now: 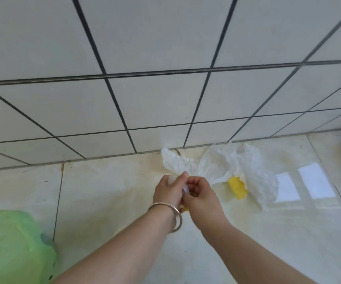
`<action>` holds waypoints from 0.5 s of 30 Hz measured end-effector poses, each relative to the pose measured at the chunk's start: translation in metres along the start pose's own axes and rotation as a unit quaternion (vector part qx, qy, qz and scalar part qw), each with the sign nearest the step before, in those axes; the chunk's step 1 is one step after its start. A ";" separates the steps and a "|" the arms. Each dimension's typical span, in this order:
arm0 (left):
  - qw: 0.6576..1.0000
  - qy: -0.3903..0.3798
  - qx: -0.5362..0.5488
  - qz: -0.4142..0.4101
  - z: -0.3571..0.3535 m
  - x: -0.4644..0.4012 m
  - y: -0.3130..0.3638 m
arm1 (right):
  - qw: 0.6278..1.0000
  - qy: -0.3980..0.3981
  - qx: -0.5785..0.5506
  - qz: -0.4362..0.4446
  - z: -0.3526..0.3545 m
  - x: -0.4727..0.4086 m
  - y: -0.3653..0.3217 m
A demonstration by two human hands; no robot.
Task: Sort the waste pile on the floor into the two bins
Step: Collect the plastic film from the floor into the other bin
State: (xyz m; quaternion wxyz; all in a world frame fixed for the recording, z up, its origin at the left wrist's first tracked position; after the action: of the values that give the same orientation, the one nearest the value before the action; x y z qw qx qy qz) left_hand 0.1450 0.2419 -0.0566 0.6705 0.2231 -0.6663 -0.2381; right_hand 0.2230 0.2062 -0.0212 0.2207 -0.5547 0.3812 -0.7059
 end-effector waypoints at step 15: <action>0.924 0.268 -0.213 -0.172 -0.028 -0.057 0.034 | 0.880 0.227 0.415 -0.048 0.145 -0.082 0.020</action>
State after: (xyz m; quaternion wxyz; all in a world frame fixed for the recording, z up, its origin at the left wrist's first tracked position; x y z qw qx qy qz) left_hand 0.1736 0.3035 -0.0805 0.8045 0.2419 -0.3469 -0.4171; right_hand 0.3820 0.2120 -0.0740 0.3043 -0.2543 0.0658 -0.9157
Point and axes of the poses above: each hand's wrist, its own x-axis away from the middle knuckle, its own z-axis out of the back of the hand, y = z × x, the point moved 4 cm from there along -x, towards the middle knuckle, and after that the axes turned 2 degrees about y, right-handed, at the moved point
